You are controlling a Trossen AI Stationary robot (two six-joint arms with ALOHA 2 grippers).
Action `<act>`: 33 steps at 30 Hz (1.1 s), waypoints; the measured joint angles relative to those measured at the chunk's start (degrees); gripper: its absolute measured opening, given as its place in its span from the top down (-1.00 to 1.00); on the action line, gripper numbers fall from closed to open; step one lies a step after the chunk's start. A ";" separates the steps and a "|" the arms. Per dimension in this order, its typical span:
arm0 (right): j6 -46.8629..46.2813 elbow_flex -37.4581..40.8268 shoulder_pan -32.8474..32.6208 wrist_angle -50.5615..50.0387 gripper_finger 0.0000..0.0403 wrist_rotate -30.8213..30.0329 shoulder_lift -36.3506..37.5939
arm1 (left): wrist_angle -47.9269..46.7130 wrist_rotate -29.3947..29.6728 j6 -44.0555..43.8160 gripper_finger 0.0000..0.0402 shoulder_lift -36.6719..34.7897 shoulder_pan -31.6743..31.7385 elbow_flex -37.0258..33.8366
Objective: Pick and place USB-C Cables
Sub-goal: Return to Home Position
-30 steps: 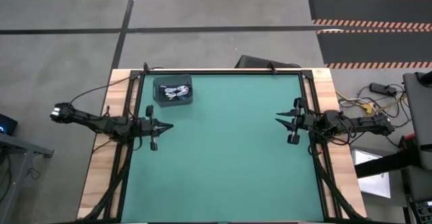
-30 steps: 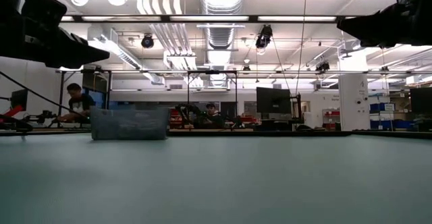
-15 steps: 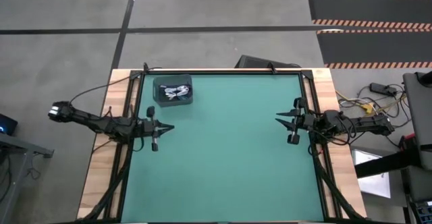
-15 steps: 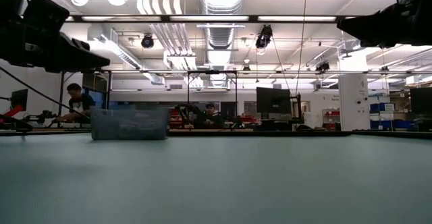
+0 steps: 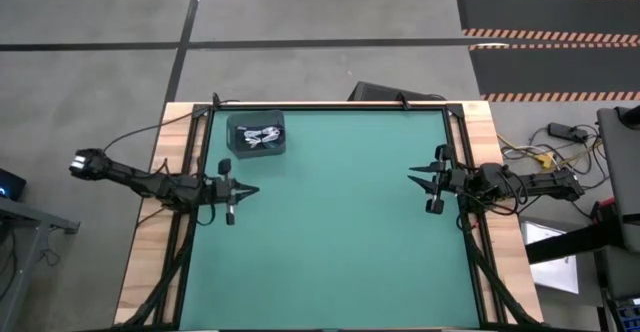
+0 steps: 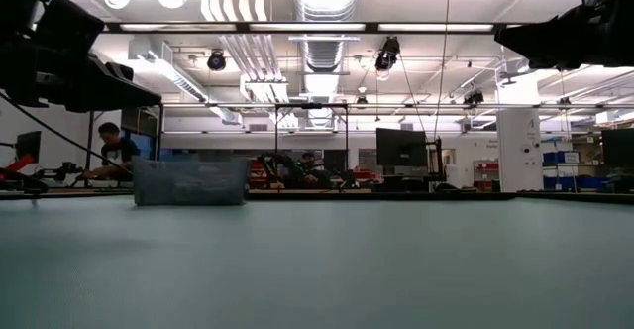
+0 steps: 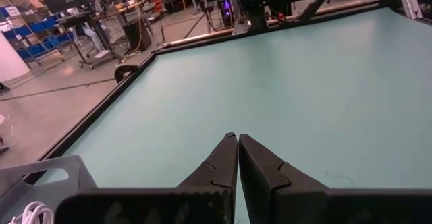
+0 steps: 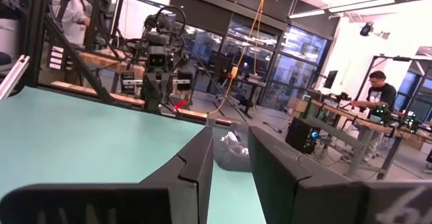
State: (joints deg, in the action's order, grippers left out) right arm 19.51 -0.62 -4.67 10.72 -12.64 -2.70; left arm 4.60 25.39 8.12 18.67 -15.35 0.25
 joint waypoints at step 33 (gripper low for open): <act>0.00 0.02 -0.02 0.00 0.64 0.00 0.00 | 0.02 -0.04 0.00 1.00 2.30 0.00 0.00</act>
State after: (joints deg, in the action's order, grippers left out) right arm 19.51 -0.60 -4.69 10.72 -12.64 -2.70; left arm 4.62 25.34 8.12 20.97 -15.35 0.25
